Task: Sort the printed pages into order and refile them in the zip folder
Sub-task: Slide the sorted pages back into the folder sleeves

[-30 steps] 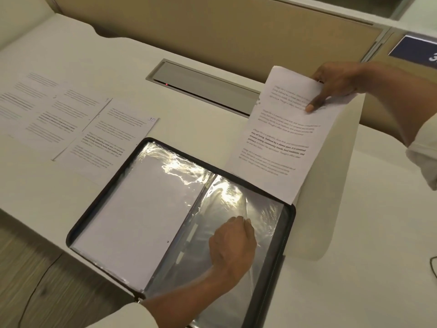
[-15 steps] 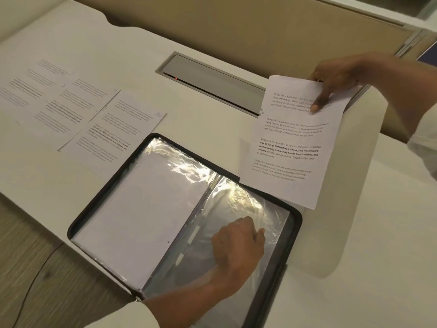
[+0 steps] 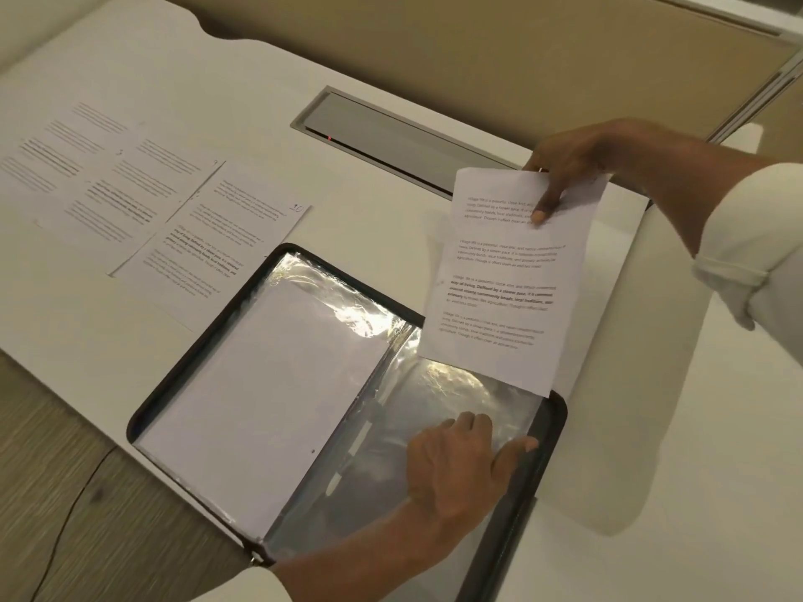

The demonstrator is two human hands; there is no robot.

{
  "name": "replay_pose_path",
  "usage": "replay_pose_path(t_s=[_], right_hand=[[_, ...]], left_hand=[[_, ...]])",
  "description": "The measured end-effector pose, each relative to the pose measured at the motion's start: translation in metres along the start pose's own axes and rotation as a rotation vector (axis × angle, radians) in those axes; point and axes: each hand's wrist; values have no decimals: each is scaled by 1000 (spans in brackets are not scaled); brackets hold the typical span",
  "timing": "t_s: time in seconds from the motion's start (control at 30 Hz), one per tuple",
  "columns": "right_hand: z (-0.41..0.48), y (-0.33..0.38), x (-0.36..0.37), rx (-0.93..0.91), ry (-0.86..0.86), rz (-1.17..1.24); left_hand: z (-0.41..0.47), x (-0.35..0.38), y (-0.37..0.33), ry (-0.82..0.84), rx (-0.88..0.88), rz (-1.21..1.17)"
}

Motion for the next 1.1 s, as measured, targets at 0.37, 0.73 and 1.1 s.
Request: replay_pose_path(t_s=[0.37, 0.73, 1.1], right_hand=[[28, 5, 37, 59, 12, 22], [33, -10, 35, 88, 25, 89], [37, -6, 44, 40, 22, 132]], left_hand=[[-15, 25, 24, 205, 379, 45], [-19, 27, 26, 368, 610, 78], [-14, 33, 19, 386, 628, 6]])
Point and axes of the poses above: each hand's wrist, its own z-axis towards the middle knuckle, its own x-axis out of the palm, y = z × x, and after that the axes turned 7 degrees about -y, right-handed
